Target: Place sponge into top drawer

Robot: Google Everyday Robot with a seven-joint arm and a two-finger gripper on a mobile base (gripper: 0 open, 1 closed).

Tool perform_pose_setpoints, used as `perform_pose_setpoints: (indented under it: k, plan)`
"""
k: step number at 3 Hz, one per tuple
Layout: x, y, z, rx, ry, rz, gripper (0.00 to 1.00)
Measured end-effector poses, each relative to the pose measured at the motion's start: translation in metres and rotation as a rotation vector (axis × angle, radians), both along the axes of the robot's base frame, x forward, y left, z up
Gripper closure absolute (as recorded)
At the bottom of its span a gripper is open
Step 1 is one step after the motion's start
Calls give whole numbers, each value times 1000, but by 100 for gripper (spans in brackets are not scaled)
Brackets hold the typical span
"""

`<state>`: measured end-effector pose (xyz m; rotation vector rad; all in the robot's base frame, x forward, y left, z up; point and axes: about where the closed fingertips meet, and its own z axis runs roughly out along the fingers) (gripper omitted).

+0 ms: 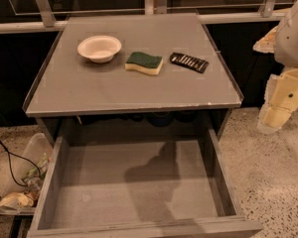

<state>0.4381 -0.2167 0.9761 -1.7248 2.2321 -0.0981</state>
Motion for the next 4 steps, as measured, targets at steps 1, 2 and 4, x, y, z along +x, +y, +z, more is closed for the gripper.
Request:
perform_pose_setpoints:
  k: [1,2,4]
  plan:
    - [0,0,0,0,-1,0,0]
    - [7,13,3,33,-40,21,0]
    - [52,36,20,251,-192,58,0]
